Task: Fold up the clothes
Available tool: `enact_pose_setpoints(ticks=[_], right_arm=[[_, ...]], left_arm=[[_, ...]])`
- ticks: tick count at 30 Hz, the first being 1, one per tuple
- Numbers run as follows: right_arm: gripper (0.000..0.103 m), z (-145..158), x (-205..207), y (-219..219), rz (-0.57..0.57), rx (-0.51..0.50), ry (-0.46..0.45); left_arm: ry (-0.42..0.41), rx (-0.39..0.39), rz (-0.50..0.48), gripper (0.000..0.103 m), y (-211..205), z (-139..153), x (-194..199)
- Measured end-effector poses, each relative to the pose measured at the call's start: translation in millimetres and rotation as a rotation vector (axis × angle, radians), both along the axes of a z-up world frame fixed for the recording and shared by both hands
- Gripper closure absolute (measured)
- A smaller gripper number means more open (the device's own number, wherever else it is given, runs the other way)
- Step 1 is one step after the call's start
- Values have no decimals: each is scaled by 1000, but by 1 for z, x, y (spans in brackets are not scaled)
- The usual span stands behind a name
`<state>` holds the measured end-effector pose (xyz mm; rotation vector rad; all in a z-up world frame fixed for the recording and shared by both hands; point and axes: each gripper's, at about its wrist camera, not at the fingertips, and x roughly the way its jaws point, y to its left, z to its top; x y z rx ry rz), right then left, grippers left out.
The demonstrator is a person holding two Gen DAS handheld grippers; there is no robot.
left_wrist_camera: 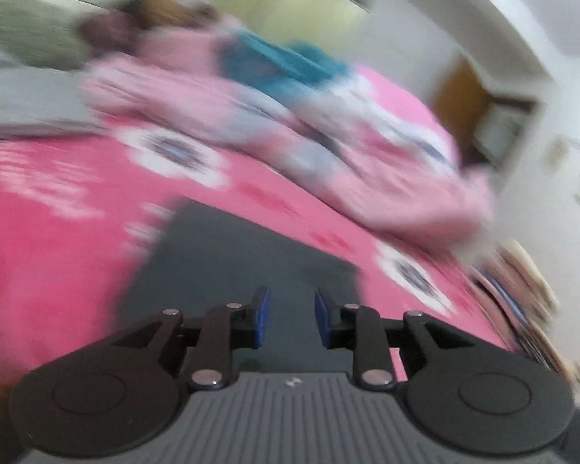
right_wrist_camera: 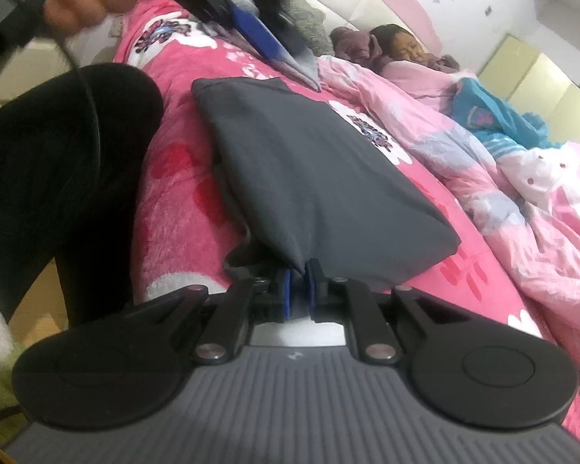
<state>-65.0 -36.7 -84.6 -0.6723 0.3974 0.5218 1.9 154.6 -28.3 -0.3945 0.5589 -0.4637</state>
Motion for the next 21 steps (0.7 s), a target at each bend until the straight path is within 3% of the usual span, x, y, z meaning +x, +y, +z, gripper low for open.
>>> enact_pose_setpoints(ticks=[3, 7, 10, 15, 20, 21], right_arm=[[90, 3, -2, -8, -33, 74, 24], [83, 12, -5, -33, -88, 233, 131], [83, 27, -7, -60, -113, 351, 216], [83, 51, 29, -91, -161, 602, 260], [84, 14, 48, -73, -135, 572, 387], [84, 7, 47, -69, -136, 560, 389]], left_arm=[[39, 54, -93, 78, -33, -22, 9], [70, 131, -116, 78, -43, -46, 11], [59, 125, -133, 76, -36, -49, 9], [62, 106, -136, 76, -31, -51, 9], [40, 118, -134, 76, -33, -40, 7], [23, 129, -138, 70, -34, -35, 6]])
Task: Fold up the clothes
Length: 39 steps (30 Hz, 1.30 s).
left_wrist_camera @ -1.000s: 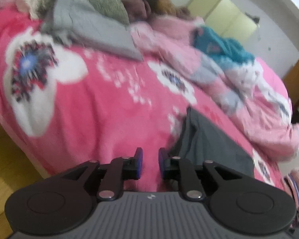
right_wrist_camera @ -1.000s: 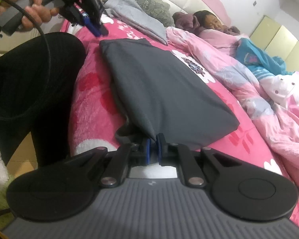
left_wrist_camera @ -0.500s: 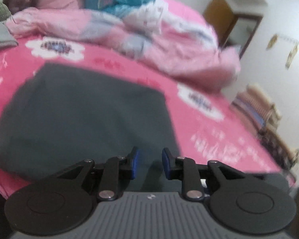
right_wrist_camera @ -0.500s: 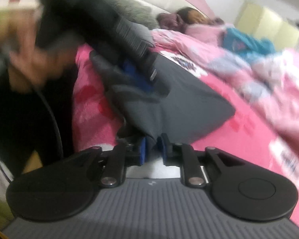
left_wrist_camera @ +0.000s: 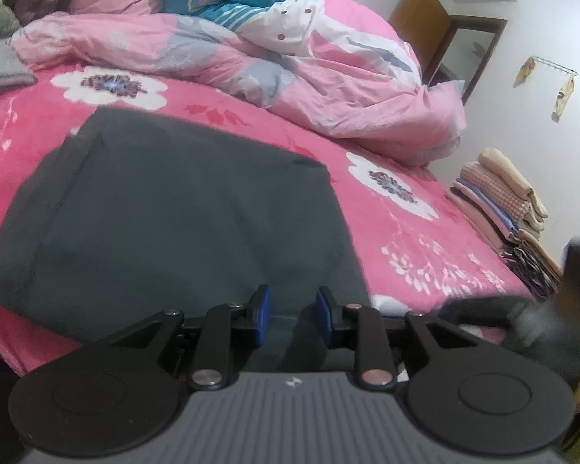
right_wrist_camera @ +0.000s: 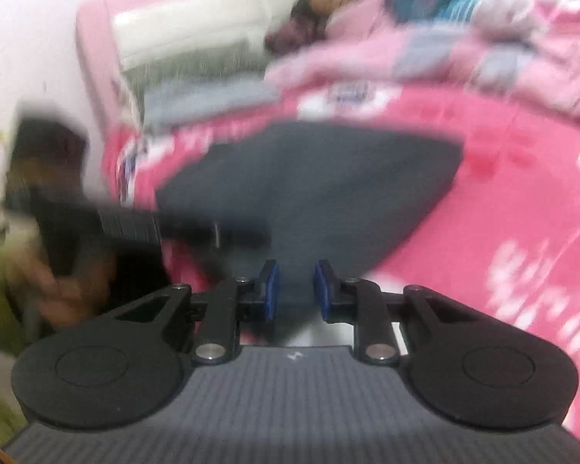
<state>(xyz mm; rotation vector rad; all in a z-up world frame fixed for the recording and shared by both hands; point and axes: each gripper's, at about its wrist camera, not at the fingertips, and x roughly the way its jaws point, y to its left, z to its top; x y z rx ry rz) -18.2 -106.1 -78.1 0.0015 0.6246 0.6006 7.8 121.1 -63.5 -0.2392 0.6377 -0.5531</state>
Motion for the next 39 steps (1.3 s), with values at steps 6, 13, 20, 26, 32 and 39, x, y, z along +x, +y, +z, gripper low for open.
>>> enact_pose_setpoints(ticks=[6, 13, 20, 26, 32, 39], right_arm=[[84, -3, 3, -23, -66, 166, 61], [78, 29, 36, -66, -160, 308, 120], [62, 28, 130, -99, -316, 410, 226], [49, -4, 207, -122, -260, 553, 488], [94, -15, 236, -119, -165, 608, 516], [96, -17, 244, -148, -294, 732, 467]], left_arm=[[-56, 85, -92, 61, -23, 1, -1], [-66, 124, -112, 58, -25, -15, -2], [-62, 77, -132, 56, -15, -23, 1], [-37, -2, -151, 56, -3, -29, 7], [-24, -47, -162, 56, 4, -33, 12], [-27, -52, -166, 56, 5, -34, 13]])
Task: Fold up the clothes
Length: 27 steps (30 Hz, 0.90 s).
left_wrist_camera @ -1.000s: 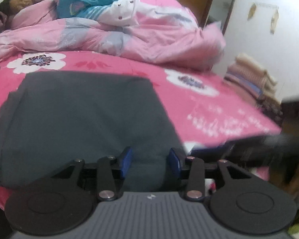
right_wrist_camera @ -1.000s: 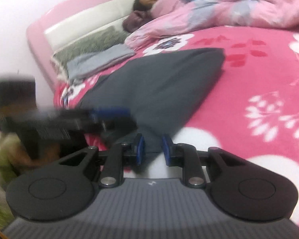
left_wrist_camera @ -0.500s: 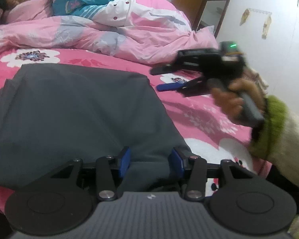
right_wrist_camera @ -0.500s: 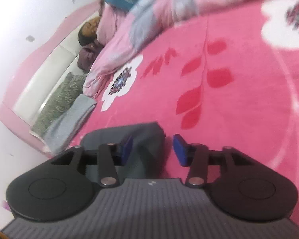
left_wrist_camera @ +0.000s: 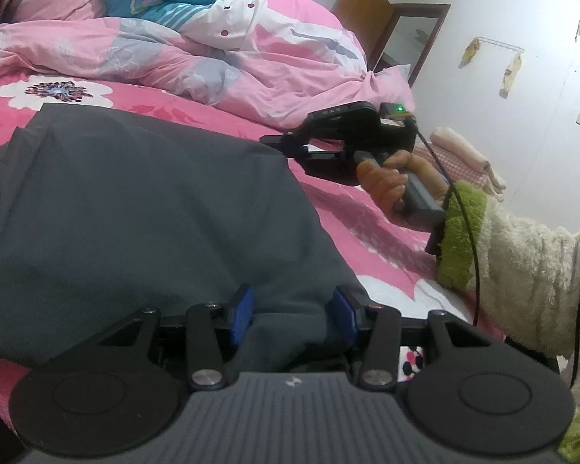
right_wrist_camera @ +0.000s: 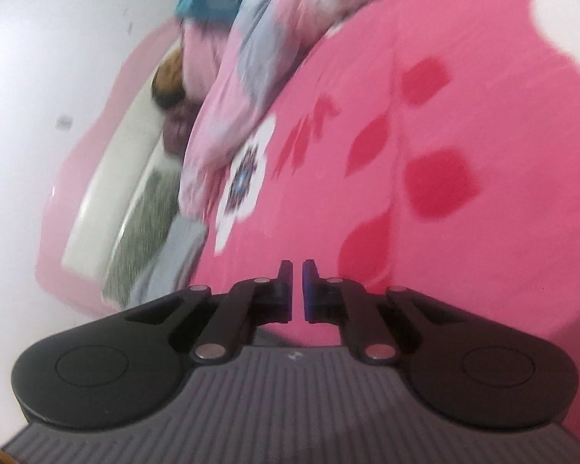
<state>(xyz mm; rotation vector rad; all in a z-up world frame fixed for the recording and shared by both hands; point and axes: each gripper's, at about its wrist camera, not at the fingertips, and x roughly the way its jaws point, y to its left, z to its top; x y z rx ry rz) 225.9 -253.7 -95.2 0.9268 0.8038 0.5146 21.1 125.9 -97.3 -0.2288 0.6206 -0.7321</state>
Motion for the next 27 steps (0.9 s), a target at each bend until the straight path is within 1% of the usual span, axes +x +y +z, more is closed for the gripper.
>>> enact_pose_setpoints(ticks=[1, 2, 4, 5, 6, 7, 8, 9, 10, 13, 15, 20, 23, 24, 26, 27], right_arm=[[96, 1, -2, -4, -13, 11, 6], [93, 1, -4, -7, -8, 20, 15], [76, 3, -7, -5, 50, 22, 34], [56, 4, -6, -2, 82, 13, 42], [52, 6, -6, 3, 108, -18, 42], [53, 9, -5, 9, 132, -60, 39], [68, 11, -4, 15, 154, -96, 31], [97, 14, -3, 20, 175, -127, 21], [102, 16, -2, 25, 195, -159, 11], [103, 23, 2, 37, 220, -223, -31], [103, 25, 4, 38, 218, -219, -45], [103, 31, 3, 21, 114, -189, -92], [103, 34, 1, 9, 67, -169, -93], [100, 34, 0, 9, 78, -161, -86], [98, 34, -2, 12, 124, -142, -63], [88, 33, -2, 15, 143, -147, -48]], left_arm=[[2, -3, 0, 56, 0, 0, 1], [3, -6, -1, 56, 1, 0, 1], [9, -14, -2, 56, 1, 0, 2], [13, -19, -2, 56, 2, 0, 3], [17, -24, -3, 56, 3, -1, 4], [19, -27, -2, 56, 3, -1, 4], [19, -28, -2, 56, 3, -1, 4], [17, -26, -1, 56, 3, -1, 3], [15, -23, -1, 56, 2, -1, 3], [12, -21, -1, 56, 2, -1, 2], [15, -26, -2, 56, 3, -2, 2], [17, -33, -4, 56, 4, -2, 3], [20, -38, -5, 56, 5, -3, 4], [20, -39, -5, 56, 5, -3, 5], [20, -39, -5, 56, 5, -3, 5], [20, -38, -5, 56, 5, -3, 6]])
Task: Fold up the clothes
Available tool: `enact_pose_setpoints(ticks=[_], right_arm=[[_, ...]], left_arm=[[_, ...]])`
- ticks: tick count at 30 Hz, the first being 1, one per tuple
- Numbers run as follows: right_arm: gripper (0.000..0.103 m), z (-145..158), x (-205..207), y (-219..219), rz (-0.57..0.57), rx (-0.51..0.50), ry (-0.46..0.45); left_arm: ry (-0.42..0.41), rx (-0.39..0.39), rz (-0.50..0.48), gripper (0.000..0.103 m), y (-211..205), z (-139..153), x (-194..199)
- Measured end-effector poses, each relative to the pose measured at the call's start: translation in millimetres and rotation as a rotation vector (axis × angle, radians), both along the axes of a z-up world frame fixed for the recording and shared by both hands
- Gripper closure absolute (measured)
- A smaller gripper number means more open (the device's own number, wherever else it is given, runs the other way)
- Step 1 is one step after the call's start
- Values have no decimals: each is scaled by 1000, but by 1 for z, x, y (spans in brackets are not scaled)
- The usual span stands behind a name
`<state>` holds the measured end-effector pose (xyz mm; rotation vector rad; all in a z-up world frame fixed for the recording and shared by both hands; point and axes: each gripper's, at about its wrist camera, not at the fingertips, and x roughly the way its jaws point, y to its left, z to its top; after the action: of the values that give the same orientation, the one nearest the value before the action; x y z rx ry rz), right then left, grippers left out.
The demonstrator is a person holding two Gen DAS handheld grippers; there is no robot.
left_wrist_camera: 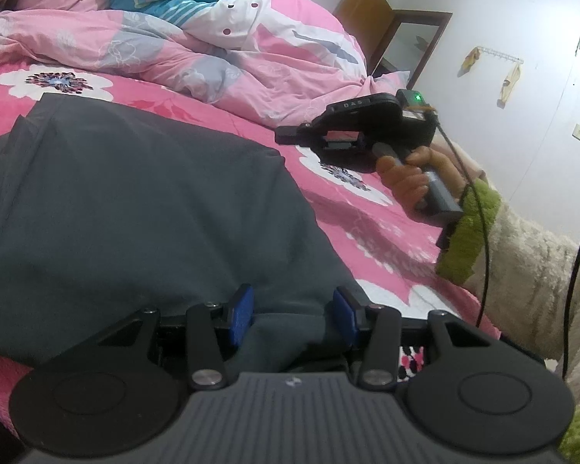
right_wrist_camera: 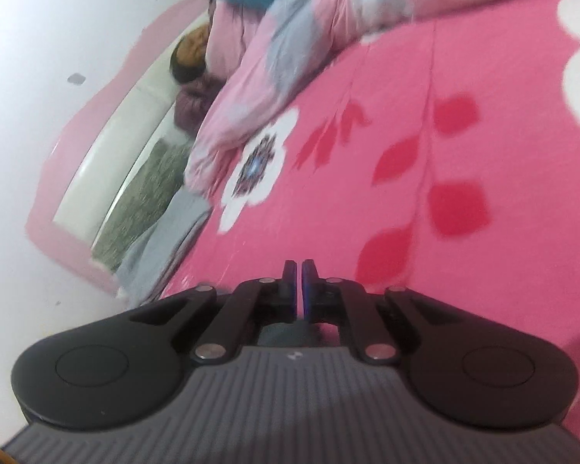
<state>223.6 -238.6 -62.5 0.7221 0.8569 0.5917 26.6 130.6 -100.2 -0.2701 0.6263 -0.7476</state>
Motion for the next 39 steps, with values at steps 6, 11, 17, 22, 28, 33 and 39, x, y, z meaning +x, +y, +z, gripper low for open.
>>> enact_pose_setpoints(ticks=[6, 11, 17, 22, 28, 33, 39], right_arm=[[43, -18, -4, 15, 71, -24, 77], [67, -28, -37, 22, 88, -29, 69], [67, -31, -93, -4, -16, 46, 75], [65, -7, -121, -1, -79, 3, -28], [67, 13, -136, 74, 63, -187, -255], [78, -11, -171, 91, 59, -471, -261], [77, 8, -201, 92, 14, -587, -277]], left_arm=[[-3, 3, 0, 56, -1, 0, 1], [-8, 8, 1, 56, -1, 1, 1], [-13, 10, 2, 56, -2, 1, -1], [-21, 21, 5, 56, -3, 1, -2], [-18, 20, 12, 56, -3, 2, -4], [-8, 8, 15, 56, 0, 2, -4], [4, -1, 18, 56, 1, 2, -2]])
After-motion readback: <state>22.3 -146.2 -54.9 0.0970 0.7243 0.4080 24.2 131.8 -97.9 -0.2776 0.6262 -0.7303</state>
